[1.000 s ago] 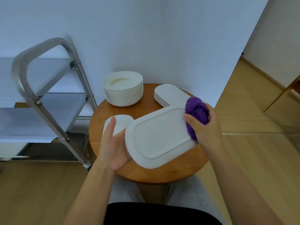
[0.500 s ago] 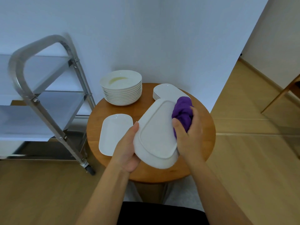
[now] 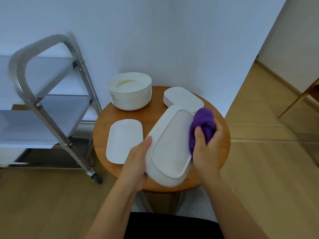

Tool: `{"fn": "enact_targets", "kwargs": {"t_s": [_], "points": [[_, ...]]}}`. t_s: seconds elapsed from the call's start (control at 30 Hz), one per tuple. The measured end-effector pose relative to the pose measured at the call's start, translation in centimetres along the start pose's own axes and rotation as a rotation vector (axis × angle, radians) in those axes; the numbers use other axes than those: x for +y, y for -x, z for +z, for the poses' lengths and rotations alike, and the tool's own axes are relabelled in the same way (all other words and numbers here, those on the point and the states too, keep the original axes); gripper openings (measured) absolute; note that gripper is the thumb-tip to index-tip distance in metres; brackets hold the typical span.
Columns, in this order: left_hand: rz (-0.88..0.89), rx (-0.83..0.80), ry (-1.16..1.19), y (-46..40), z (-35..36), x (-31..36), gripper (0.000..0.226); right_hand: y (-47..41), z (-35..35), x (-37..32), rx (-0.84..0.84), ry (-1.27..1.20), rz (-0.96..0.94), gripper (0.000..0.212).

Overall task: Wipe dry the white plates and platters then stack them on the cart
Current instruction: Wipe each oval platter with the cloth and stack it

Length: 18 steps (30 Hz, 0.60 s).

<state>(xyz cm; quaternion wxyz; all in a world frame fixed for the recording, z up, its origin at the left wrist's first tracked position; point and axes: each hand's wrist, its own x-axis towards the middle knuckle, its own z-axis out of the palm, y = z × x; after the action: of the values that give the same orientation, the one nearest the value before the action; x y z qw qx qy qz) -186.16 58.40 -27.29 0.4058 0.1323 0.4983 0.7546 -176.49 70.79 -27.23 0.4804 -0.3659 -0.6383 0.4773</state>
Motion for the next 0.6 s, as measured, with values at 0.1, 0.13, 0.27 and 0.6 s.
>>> {"fn": "enact_targets", "kwargs": {"t_s": [0.1,0.13,0.27,0.6], "points": [[0.037,-0.043,-0.055,0.3,0.4,0.1,0.024,-1.9,1.3,-1.0,-0.061,0.177,-0.069,0.052],[0.041,-0.032,-0.066,0.2,0.5,0.2,0.025,-1.8,1.9,-0.9,-0.111,0.227,-0.075,0.056],[0.011,0.082,-0.098,-0.5,0.3,0.8,0.028,1.2,4.0,-0.4,-0.311,0.349,-0.168,0.059],[0.001,0.281,0.208,-0.6,0.0,0.3,0.022,6.5,5.0,-0.4,-0.311,0.331,-0.525,0.051]]}}
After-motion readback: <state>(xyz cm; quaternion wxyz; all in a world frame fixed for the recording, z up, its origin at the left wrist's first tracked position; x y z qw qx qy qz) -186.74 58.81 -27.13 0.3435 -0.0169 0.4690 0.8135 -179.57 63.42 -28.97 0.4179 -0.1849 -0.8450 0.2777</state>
